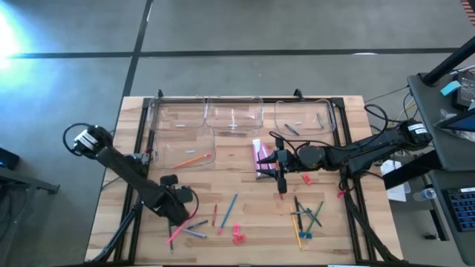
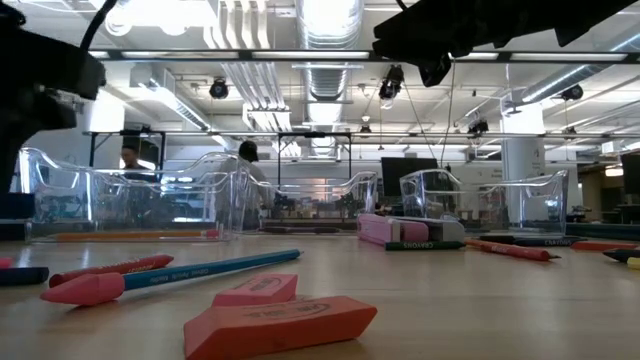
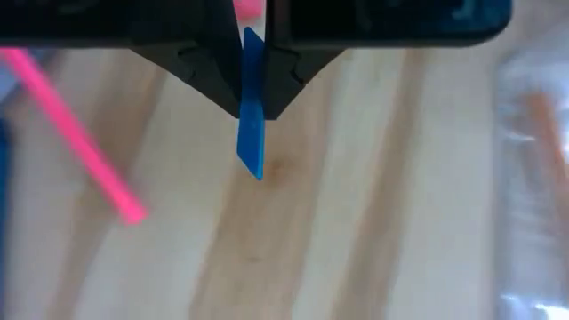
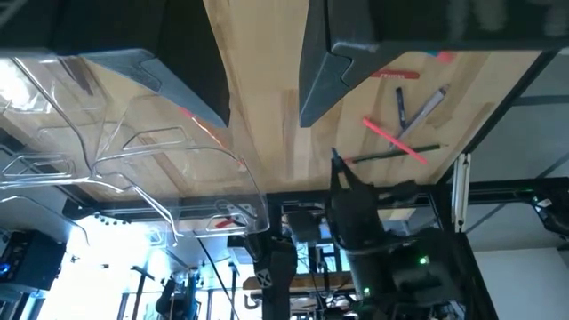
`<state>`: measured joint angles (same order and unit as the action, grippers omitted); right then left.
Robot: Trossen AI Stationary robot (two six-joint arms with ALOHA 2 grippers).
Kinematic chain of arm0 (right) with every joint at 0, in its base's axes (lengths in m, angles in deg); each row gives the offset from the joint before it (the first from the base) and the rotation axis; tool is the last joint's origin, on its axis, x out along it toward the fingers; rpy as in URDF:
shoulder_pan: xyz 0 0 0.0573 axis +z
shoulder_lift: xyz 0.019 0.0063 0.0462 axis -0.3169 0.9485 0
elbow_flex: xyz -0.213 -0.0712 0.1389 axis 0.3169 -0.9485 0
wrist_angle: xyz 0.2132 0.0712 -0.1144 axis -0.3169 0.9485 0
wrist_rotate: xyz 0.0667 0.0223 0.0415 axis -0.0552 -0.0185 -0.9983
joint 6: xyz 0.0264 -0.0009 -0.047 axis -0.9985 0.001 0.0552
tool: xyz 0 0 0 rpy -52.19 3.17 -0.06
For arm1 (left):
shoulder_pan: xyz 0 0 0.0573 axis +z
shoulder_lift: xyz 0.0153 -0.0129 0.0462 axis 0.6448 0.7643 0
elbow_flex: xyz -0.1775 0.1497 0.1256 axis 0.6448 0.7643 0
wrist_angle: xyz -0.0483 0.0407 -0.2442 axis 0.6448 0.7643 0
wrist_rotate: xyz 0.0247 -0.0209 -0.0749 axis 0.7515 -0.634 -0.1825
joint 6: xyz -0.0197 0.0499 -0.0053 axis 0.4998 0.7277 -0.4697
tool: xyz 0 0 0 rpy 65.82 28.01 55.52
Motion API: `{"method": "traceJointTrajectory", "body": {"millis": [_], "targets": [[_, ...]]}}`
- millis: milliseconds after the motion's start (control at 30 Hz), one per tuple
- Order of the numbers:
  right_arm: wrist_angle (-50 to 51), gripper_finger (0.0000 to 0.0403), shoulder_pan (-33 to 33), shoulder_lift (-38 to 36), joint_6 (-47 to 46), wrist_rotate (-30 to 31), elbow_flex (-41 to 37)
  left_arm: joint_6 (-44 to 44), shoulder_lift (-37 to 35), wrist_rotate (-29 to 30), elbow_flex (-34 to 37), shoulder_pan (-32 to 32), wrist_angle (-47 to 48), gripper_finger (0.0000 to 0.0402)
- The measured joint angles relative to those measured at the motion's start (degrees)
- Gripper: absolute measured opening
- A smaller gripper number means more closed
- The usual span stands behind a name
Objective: Sort crayons/erasers/pens/pencils in bins
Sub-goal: Put the blue eraser into the top left transparent bin
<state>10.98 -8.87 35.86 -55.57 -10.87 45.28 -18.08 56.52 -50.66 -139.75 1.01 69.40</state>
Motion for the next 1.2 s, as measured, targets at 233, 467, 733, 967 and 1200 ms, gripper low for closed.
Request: {"method": "traceJointTrajectory", "body": {"millis": [233,467,733,967,1200], "targets": [[0.06,0.0127,0.00,0.00,-0.01,-0.02,0.00,2.55,-7.34,6.77,-1.90,2.08,2.45,0.0010],[-0.11,0.0127,-0.11,0.02,-0.50,-0.02,0.00,7.11,-18.07,30.13,-1.02,8.45,4.29,0.0009],[-0.42,0.0127,-0.13,0.02,1.02,-0.02,0.00,23.23,-29.90,32.41,-0.94,37.60,3.13,0.0008],[-0.42,0.0127,-0.13,0.02,1.48,0.00,0.00,36.73,-29.95,13.07,0.32,66.19,-10.49,0.0009],[1.31,0.0127,-0.13,0.01,1.48,-0.01,0.00,38.12,-25.12,3.41,0.36,80.07,-13.72,0.0051]]}}
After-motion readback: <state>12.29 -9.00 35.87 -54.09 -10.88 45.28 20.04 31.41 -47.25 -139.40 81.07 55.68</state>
